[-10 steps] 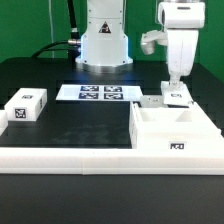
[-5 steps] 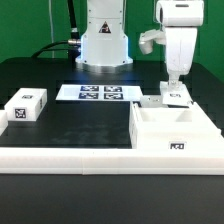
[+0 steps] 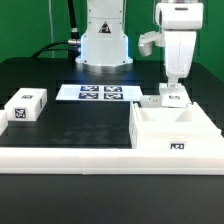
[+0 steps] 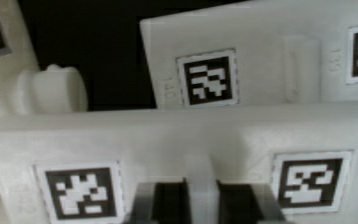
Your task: Assemble cabinet
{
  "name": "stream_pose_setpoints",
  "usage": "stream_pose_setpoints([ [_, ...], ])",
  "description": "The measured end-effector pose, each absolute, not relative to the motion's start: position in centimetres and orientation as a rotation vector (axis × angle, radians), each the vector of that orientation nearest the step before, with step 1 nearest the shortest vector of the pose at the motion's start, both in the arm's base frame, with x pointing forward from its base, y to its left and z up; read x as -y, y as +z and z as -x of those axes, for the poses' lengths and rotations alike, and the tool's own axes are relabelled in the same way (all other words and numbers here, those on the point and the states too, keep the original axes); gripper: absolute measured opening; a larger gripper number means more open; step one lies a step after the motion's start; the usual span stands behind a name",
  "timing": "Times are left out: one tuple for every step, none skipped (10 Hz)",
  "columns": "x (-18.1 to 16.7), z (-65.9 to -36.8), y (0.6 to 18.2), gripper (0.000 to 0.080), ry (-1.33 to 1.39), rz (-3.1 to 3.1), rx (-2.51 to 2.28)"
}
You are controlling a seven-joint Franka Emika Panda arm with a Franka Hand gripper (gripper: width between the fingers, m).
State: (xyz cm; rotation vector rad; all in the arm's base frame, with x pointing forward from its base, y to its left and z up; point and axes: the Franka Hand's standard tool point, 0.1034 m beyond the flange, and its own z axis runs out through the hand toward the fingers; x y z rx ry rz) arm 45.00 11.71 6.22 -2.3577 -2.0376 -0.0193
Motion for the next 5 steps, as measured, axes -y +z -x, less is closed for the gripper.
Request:
stream_pose_setpoints([
  [-11.69,-44.99,6.22,0.0068,-0.018,2.359,2.036],
  [-11.70,-44.98,6.22,0.0068,-0.018,2.362,2.031],
  [-11.69,-44.95,6.17,0.0068,-0.017,2.362,2.031],
  [-11.69,-44.94,6.15,0.0068,-0.017,2.362,2.030],
  [-11.68,-44.93,6.13,0.0068,-0.016,2.362,2.030],
])
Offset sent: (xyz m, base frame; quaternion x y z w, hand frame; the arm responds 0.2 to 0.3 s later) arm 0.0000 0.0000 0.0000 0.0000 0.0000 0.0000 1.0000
